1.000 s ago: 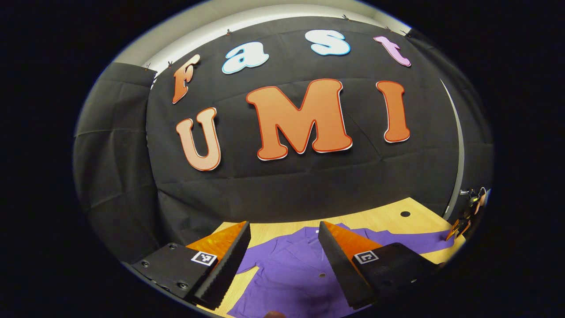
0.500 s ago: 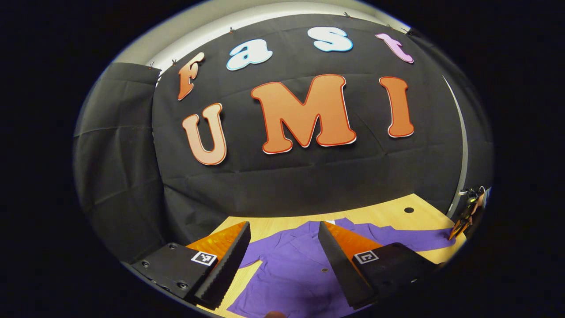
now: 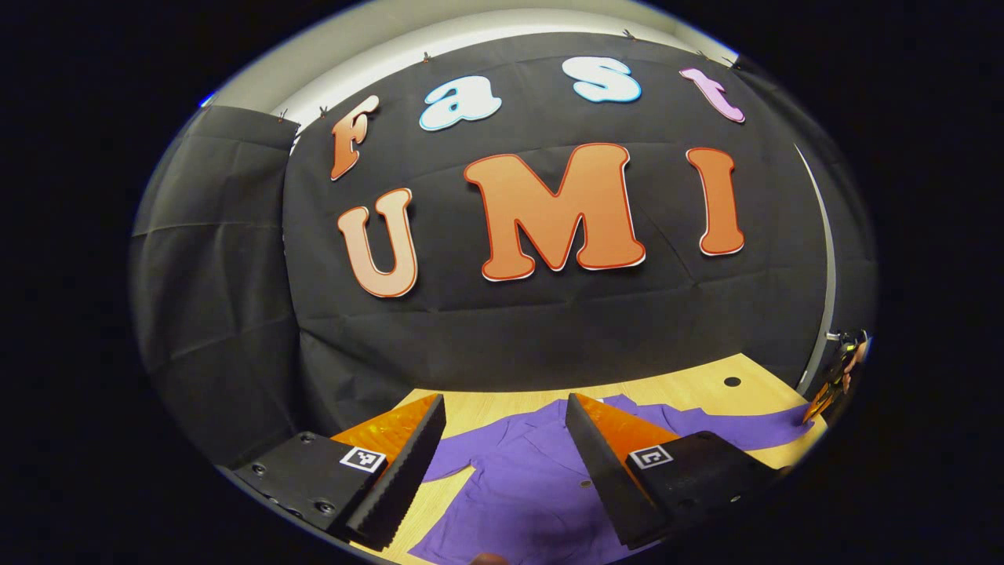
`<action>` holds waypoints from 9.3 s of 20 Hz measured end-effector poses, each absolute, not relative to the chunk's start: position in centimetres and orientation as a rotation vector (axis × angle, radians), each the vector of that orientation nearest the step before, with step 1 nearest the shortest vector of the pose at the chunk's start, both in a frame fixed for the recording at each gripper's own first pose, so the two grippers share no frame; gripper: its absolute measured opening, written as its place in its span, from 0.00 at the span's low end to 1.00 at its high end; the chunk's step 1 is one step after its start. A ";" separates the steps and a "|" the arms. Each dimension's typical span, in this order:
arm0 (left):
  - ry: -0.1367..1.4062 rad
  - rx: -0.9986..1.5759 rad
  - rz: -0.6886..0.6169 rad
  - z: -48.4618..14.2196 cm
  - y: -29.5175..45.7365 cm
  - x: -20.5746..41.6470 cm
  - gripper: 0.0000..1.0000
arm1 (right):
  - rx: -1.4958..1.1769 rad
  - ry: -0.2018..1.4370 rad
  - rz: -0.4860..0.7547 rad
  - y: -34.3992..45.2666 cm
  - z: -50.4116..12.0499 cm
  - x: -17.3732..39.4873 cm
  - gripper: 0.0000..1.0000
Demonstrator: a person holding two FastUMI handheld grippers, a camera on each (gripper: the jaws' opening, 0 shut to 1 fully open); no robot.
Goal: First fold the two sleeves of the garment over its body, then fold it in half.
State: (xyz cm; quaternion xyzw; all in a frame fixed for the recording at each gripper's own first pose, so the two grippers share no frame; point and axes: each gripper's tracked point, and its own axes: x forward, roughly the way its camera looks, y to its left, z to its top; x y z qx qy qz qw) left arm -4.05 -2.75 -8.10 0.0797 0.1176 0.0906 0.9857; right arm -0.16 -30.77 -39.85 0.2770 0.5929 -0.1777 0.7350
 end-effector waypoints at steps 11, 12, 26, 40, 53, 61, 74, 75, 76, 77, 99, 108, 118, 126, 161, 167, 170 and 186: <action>0.197 0.140 0.060 -7.4 3.8 -1.5 0.97 | 0.585 1.122 -0.370 -23.3 -27.8 1.4 0.04; 0.197 0.134 0.054 -7.4 4.8 -1.3 0.97 | 0.575 1.110 -0.372 -22.6 -26.7 1.4 0.04; 0.221 0.074 -0.023 -9.9 13.1 1.8 0.96 | 0.489 0.957 -0.309 -9.6 -15.4 4.1 0.04; 0.283 0.080 0.134 -12.6 26.3 0.1 0.96 | 0.371 0.999 -0.009 12.1 -15.8 13.6 0.03; 0.398 0.106 0.278 -17.6 36.1 -0.8 0.97 | 0.429 1.012 0.178 24.5 -18.7 16.1 0.25; 0.581 0.105 0.258 -23.2 37.8 1.2 0.97 | 0.392 0.755 0.162 19.0 -11.6 15.2 0.81; 1.189 -0.259 0.303 -35.5 39.5 -0.6 1.00 | 0.212 0.346 -0.009 7.6 -3.1 10.8 0.95; 1.212 -0.267 0.311 -36.2 39.9 -0.9 0.99 | 0.192 0.325 -0.029 6.7 -2.9 10.1 0.95; 1.243 -0.267 0.322 -37.0 40.4 -1.4 0.99 | 0.176 0.312 -0.040 6.0 -2.7 9.5 0.95; 1.269 -0.267 0.330 -37.6 41.1 -1.7 0.98 | 0.161 0.295 -0.048 5.5 -2.5 9.1 0.95; 1.544 -0.406 0.472 -45.5 43.1 -4.3 0.20 | 0.100 0.226 -0.146 -0.7 -1.2 3.1 0.95; 1.399 -0.322 0.284 -37.3 36.9 1.1 0.12 | 0.137 0.224 -0.184 -5.5 -1.7 1.8 0.95; 1.268 -0.175 0.037 -27.7 25.4 8.2 0.08 | 0.179 0.233 -0.135 -8.3 -3.3 0.5 0.95; 1.204 -0.035 -0.165 -23.5 9.8 14.4 0.08 | 0.250 0.236 -0.149 -12.5 -5.0 -1.2 0.95; 0.298 0.099 -0.156 -3.4 -2.2 6.4 0.93 | 0.105 0.180 0.005 -9.6 -7.0 -2.1 0.95; 0.178 0.109 -0.023 -1.5 5.3 0.4 0.95 | 0.125 0.161 -0.028 -7.3 -6.5 -3.2 0.95; 0.152 0.075 -0.032 -1.5 8.1 -2.3 0.99 | 0.136 0.147 -0.090 -5.8 -6.6 -4.7 0.95; 0.608 0.126 -0.088 -21.3 16.0 -9.9 0.97 | 0.055 0.699 -0.127 1.5 -25.3 -14.9 0.96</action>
